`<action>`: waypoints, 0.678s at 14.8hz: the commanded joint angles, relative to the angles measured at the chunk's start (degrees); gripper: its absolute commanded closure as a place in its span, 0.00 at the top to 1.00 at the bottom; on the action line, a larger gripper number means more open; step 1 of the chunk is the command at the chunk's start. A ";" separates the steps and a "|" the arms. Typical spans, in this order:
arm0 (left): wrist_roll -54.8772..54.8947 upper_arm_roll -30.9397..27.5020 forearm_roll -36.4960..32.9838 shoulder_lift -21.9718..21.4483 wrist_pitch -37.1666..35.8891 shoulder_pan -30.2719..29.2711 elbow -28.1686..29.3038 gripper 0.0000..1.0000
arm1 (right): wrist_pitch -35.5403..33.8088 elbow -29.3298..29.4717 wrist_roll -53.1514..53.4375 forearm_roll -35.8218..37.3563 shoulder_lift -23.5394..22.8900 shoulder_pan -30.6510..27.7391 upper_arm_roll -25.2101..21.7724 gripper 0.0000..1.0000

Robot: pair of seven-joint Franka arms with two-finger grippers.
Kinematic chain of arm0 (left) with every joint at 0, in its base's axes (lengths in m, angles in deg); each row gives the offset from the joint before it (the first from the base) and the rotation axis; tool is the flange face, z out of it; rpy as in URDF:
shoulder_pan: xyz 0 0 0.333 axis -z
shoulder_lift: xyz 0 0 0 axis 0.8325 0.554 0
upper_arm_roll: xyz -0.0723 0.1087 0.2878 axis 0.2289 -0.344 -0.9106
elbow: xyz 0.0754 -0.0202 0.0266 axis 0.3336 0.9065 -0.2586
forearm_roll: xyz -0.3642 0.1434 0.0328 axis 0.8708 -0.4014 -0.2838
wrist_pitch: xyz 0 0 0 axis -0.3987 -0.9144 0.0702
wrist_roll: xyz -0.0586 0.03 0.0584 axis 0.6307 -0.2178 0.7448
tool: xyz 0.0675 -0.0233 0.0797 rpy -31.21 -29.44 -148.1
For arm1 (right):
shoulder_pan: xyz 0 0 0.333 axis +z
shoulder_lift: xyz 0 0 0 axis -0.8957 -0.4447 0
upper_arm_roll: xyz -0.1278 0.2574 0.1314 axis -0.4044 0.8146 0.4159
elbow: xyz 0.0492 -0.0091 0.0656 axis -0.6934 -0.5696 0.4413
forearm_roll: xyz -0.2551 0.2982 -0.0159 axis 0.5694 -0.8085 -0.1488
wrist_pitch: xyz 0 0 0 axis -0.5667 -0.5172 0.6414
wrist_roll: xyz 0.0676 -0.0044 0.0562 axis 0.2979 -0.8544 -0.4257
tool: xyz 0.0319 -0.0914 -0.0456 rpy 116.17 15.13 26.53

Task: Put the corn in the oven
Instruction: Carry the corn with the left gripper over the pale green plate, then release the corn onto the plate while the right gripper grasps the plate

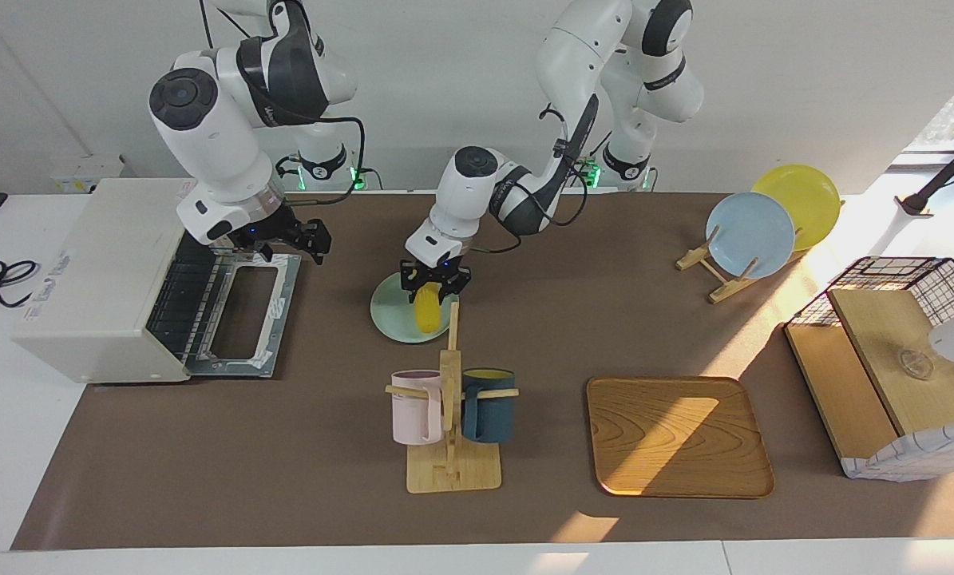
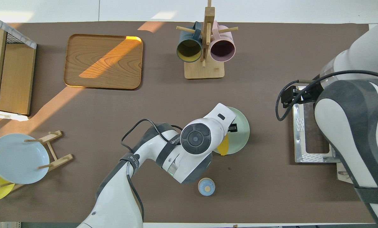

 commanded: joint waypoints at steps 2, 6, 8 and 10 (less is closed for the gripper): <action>2.63 -1.92 -1.30 -5.86 -8.13 -3.14 0.10 1.00 | 1.73 -1.33 0.04 -0.35 0.07 1.21 0.09 1.00; 13.34 -1.74 -1.21 -14.31 -21.77 -12.28 -0.07 1.00 | 3.31 -0.54 2.05 0.09 -1.51 6.91 0.09 1.00; 21.15 -1.83 -1.12 -17.39 -27.84 -18.69 -0.51 1.00 | 5.41 0.24 7.75 0.18 -3.18 10.51 0.18 1.00; 28.19 -1.92 -1.12 -18.81 -31.11 -23.62 -0.51 1.00 | 5.69 1.91 11.53 0.01 -4.85 13.42 0.09 1.00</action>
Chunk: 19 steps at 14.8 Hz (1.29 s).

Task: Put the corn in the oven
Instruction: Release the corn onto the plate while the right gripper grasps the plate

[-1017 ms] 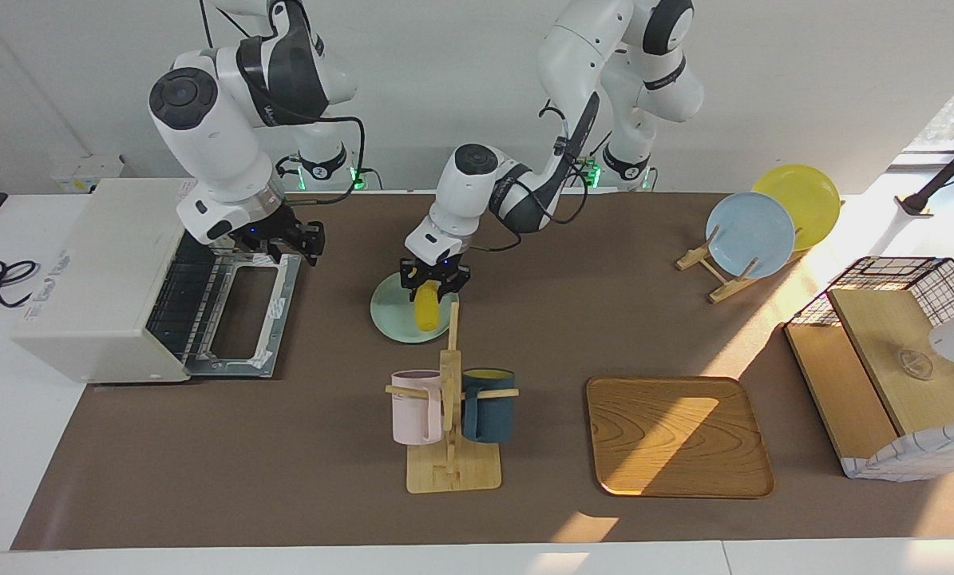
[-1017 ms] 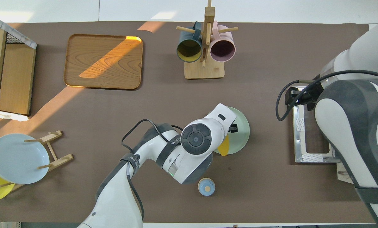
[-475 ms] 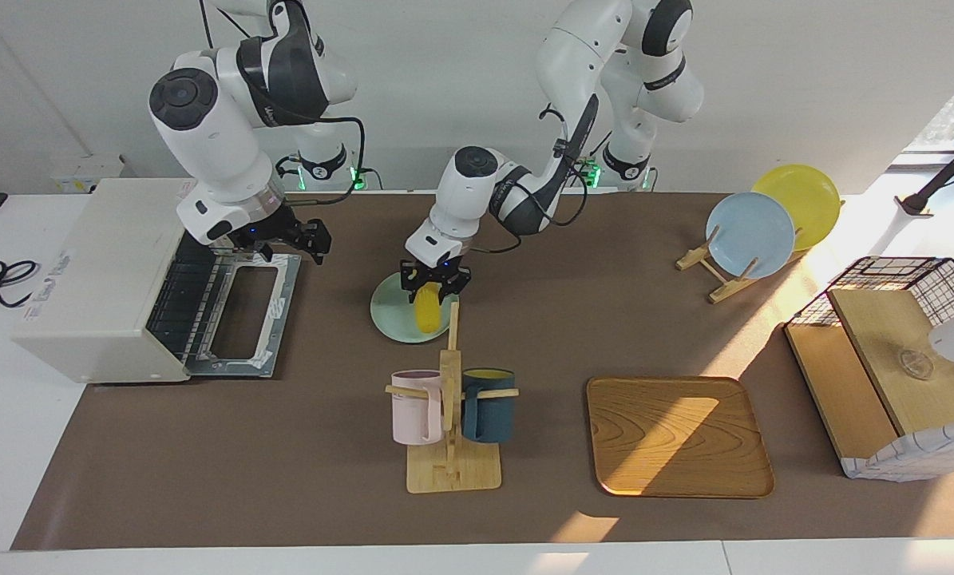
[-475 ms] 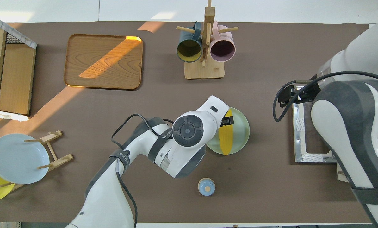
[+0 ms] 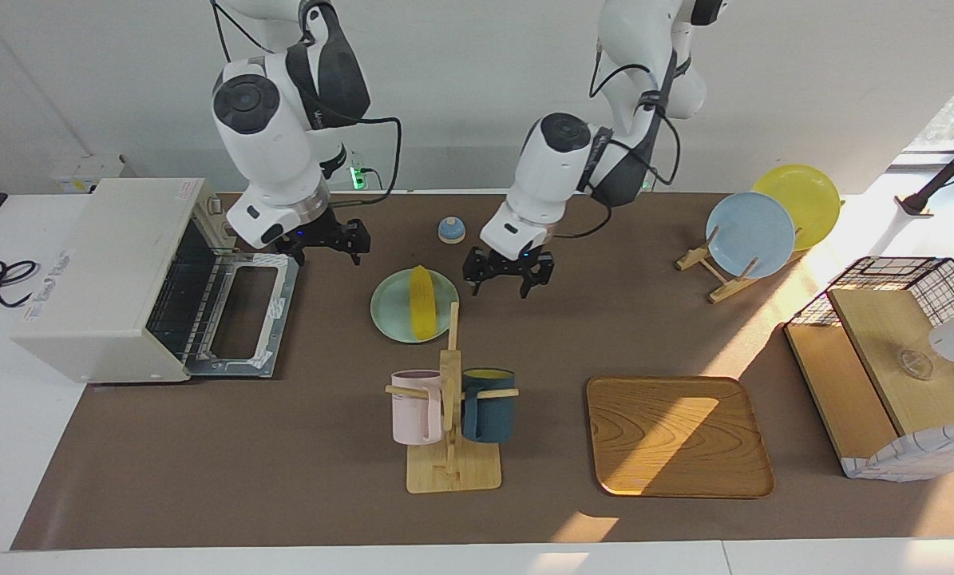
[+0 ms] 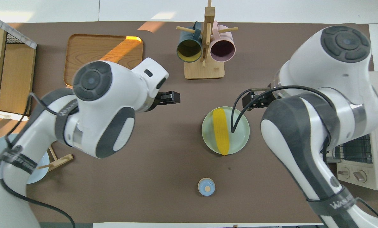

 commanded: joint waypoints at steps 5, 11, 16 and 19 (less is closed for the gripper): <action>23.67 0.60 -0.83 -4.10 -9.22 -17.38 0.24 1.00 | 8.09 0.99 14.13 -0.80 -4.60 9.93 -0.01 1.00; 24.84 -0.62 -5.92 -5.69 -22.92 -22.33 -7.13 1.00 | 18.02 -7.00 18.71 -0.80 -6.27 16.34 -0.01 1.00; 24.48 -0.80 -7.86 -5.43 -31.37 -22.42 -14.52 1.00 | 23.40 -10.97 18.62 -0.80 -7.49 16.97 0.08 0.67; 24.48 -1.42 -9.17 -5.60 -34.98 -22.33 -17.25 1.00 | 24.62 -11.50 18.71 -0.80 -8.99 17.76 -0.01 0.49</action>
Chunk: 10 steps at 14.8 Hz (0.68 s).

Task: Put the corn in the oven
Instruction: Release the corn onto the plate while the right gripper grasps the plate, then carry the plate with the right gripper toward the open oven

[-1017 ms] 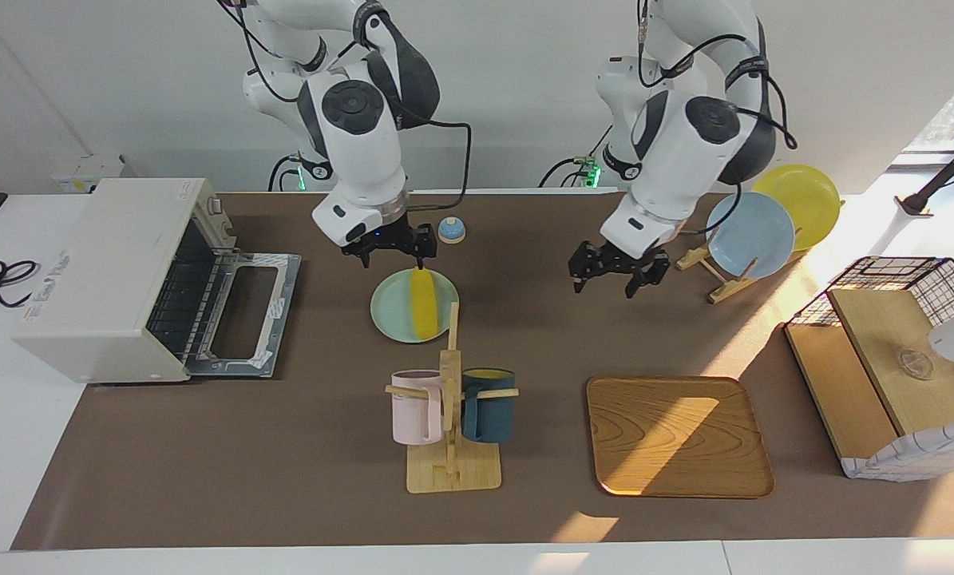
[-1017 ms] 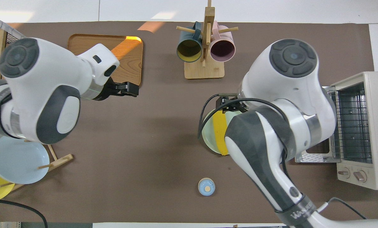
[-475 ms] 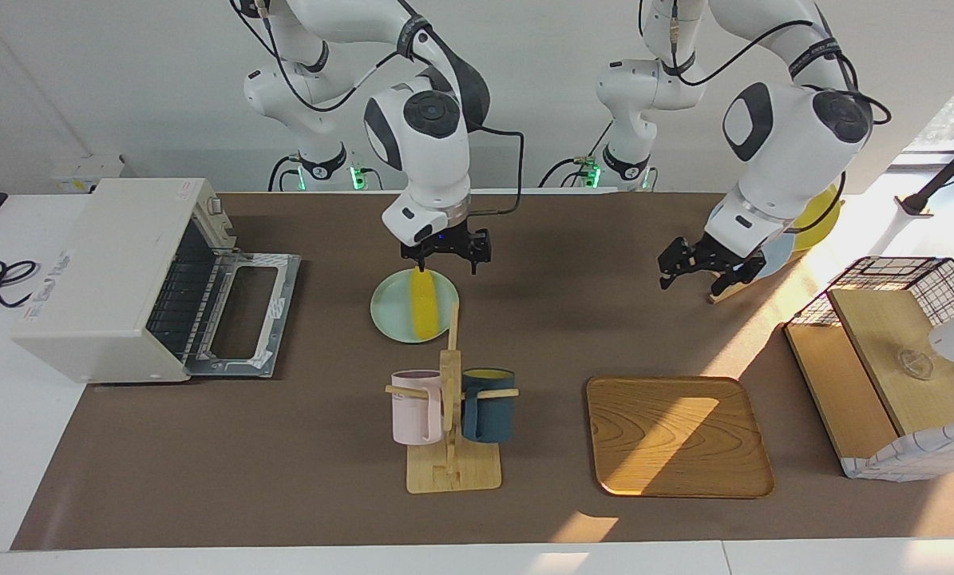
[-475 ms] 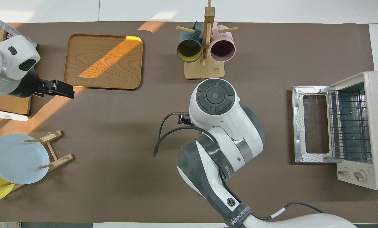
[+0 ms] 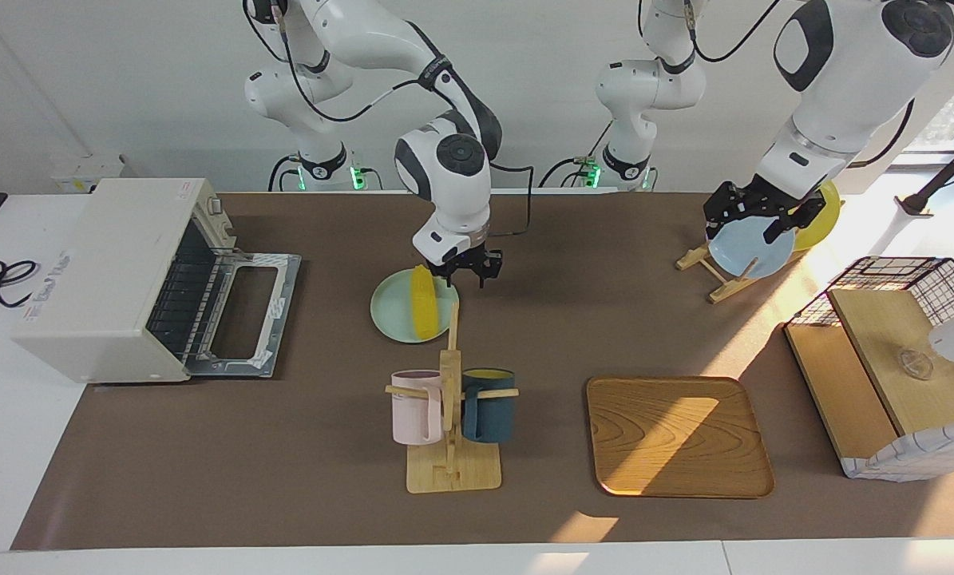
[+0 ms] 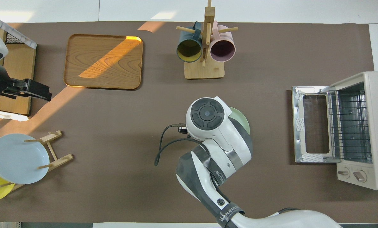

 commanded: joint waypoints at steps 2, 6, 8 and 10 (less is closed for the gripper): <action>-0.42 -0.13 -1.78 -0.01 -2.59 -0.26 -2.43 1.00 | 1.88 -0.79 0.60 -0.80 -0.92 0.57 -0.12 0.49; -0.51 -0.21 -1.78 -1.41 1.18 0.01 0.81 1.00 | 4.24 -2.10 -0.19 -0.71 -1.18 -0.48 -0.12 0.49; -0.69 -0.21 -1.78 -2.03 1.28 0.36 1.61 1.00 | 8.19 -4.90 -0.20 -0.71 -1.18 -0.66 -0.21 0.49; -1.74 0.05 -1.78 -2.90 0.66 0.53 2.74 1.00 | 11.72 -7.46 -0.20 -0.62 -1.27 -0.66 -0.12 0.49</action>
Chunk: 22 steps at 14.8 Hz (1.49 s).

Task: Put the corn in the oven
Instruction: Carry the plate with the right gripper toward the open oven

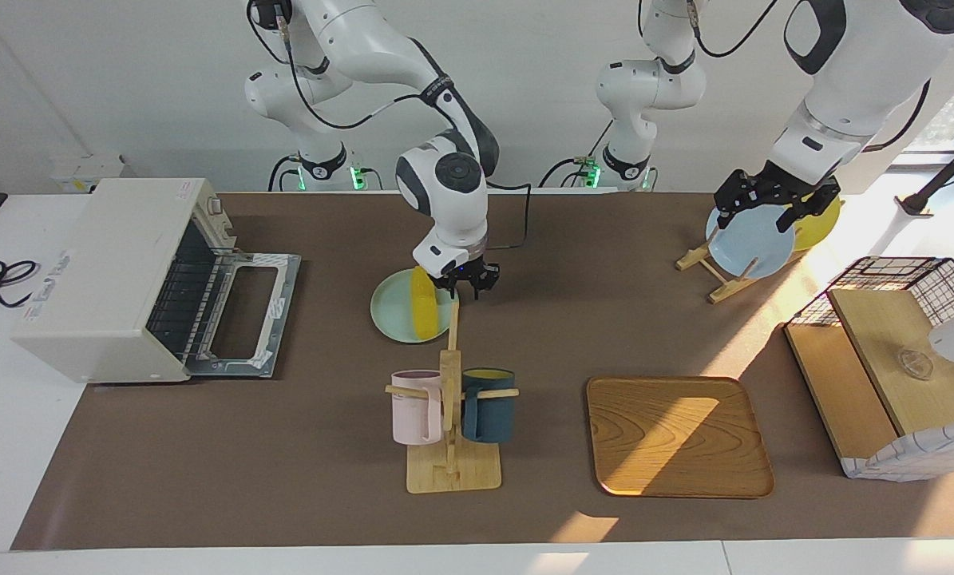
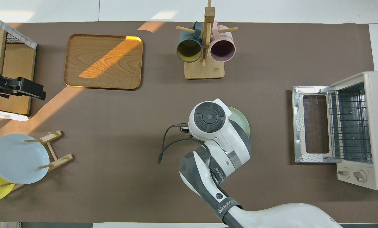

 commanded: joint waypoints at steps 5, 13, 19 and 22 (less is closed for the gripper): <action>-1.46 0.65 -1.22 -4.82 3.55 -0.23 7.60 1.00 | 3.77 -3.55 -0.37 -0.09 0.30 -0.64 0.22 0.30; -1.02 2.85 -1.13 -5.00 5.58 -2.16 8.47 1.00 | -9.02 3.45 -1.96 6.92 0.38 -1.86 -0.13 0.00; -1.28 2.76 -1.13 -5.44 5.40 -1.81 9.18 1.00 | -19.06 7.24 -6.43 8.70 3.72 -10.20 -0.31 0.00; -1.37 2.76 -1.13 -5.44 5.66 -1.72 9.27 1.00 | -25.22 9.36 -10.81 12.72 3.99 -13.46 -0.31 0.00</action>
